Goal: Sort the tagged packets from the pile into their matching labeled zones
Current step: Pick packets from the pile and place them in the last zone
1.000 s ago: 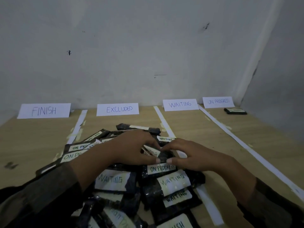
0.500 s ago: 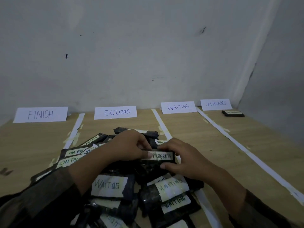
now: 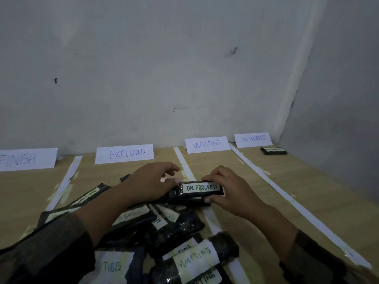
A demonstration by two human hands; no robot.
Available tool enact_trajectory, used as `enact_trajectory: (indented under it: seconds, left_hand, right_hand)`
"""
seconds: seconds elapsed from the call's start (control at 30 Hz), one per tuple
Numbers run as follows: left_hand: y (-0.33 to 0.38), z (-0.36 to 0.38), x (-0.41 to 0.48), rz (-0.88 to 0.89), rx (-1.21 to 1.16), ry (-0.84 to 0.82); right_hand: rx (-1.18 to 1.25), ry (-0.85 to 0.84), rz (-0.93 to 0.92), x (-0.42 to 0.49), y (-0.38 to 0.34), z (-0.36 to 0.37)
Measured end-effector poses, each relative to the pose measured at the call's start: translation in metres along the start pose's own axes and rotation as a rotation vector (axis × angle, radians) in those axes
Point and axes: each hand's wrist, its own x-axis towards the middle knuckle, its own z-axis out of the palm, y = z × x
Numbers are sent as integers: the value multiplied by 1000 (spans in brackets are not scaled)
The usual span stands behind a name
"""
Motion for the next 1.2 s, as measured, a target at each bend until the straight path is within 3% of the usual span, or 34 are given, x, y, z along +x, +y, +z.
enact_trajectory:
  seconds: [0.4,0.9,1.2]
  left_hand:
    - [36,47,88,196,471,-39]
    - [80,124,217,170,396,-17]
    - [76,169,275,73,333,-60]
  right_hand:
    - [-209,87,223,11,104,-40]
    - [-276,20,460,58,244,-68]
    - [-328,-119,484,95,304,-44]
